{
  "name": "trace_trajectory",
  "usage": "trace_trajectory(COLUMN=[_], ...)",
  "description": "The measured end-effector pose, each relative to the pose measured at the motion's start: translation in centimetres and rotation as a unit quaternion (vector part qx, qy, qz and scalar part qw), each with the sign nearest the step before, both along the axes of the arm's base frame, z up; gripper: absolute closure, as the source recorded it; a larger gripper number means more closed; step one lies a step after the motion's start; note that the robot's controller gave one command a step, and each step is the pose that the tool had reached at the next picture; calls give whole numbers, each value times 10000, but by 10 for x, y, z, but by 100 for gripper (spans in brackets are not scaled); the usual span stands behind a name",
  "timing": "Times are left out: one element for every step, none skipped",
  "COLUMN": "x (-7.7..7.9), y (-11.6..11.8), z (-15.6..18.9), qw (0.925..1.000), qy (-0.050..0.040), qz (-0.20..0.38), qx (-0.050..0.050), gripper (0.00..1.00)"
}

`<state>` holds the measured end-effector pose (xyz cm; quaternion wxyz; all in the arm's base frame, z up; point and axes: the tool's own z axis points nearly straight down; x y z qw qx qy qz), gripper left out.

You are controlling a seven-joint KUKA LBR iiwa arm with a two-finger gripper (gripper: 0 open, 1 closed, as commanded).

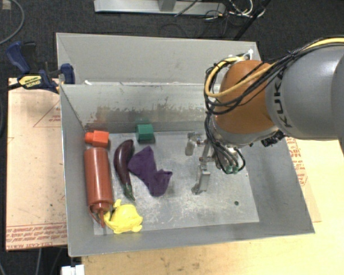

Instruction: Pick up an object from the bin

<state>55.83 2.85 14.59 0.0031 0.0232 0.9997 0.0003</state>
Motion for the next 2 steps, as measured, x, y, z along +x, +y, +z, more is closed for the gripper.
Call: trace_trajectory(x=[0, 26], y=[1, 28], z=[0, -34], qw=[10000, 10000], qy=[-6, -68], qz=[7, -38], qx=[2, 1], gripper=[0, 0])
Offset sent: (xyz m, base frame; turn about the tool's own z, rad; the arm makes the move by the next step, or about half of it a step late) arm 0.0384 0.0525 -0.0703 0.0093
